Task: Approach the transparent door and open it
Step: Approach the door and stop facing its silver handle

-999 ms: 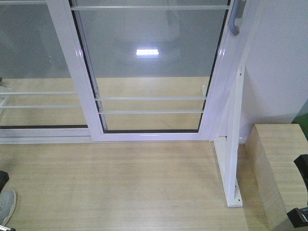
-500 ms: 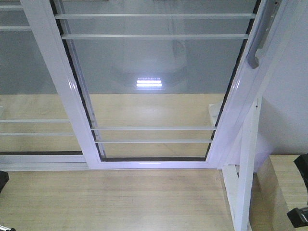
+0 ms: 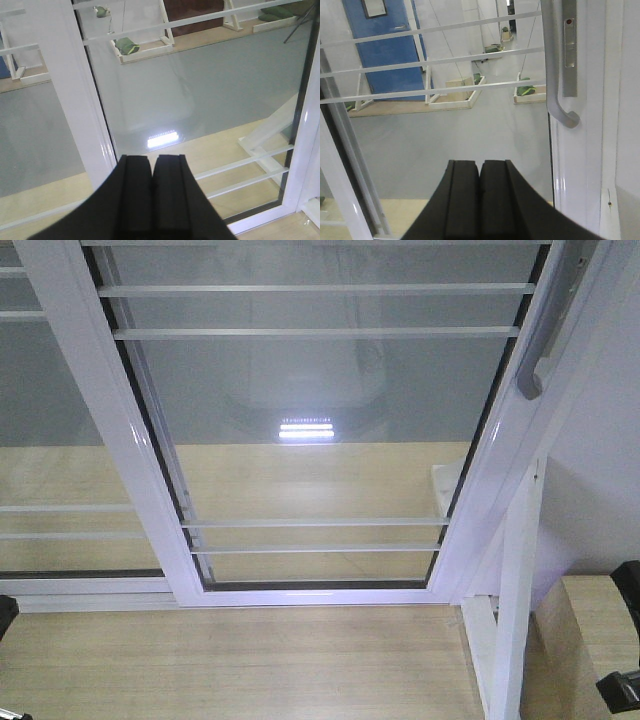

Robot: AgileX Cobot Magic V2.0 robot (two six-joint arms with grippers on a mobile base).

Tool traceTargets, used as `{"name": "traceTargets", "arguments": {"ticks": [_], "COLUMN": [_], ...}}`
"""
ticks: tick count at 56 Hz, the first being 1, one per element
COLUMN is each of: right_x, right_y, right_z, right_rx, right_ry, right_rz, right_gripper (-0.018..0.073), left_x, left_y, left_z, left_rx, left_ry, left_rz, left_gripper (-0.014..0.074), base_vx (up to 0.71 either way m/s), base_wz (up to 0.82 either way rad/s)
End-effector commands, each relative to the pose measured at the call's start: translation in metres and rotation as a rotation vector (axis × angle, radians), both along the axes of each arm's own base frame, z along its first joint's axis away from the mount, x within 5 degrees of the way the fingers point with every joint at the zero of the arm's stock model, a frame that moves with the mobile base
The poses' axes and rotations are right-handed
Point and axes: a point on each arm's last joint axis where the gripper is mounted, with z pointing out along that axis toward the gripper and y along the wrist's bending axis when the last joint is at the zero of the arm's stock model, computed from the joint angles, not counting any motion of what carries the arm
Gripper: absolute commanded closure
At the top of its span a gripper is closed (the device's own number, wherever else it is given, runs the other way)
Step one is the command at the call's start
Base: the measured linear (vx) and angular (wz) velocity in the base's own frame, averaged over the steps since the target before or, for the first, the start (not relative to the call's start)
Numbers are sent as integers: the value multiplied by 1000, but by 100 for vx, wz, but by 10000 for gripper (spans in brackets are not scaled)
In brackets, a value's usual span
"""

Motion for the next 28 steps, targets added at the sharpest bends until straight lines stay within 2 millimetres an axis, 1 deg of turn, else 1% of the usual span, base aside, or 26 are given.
{"name": "traceTargets", "arguments": {"ticks": [1, 28], "right_x": [-1, -1], "right_y": [0, 0], "right_z": [7, 7], "right_rx": [4, 4], "right_ry": [-93, -94], "right_rz": [5, 5], "right_gripper": [561, 561], "left_x": [0, 0], "left_y": [1, 1], "left_z": [15, 15], "left_rx": [-36, -36], "left_ry": [-109, -109], "left_rz": [19, 19], "left_gripper": [594, 594], "base_vx": [4, 4], "base_wz": [-2, -2]}}
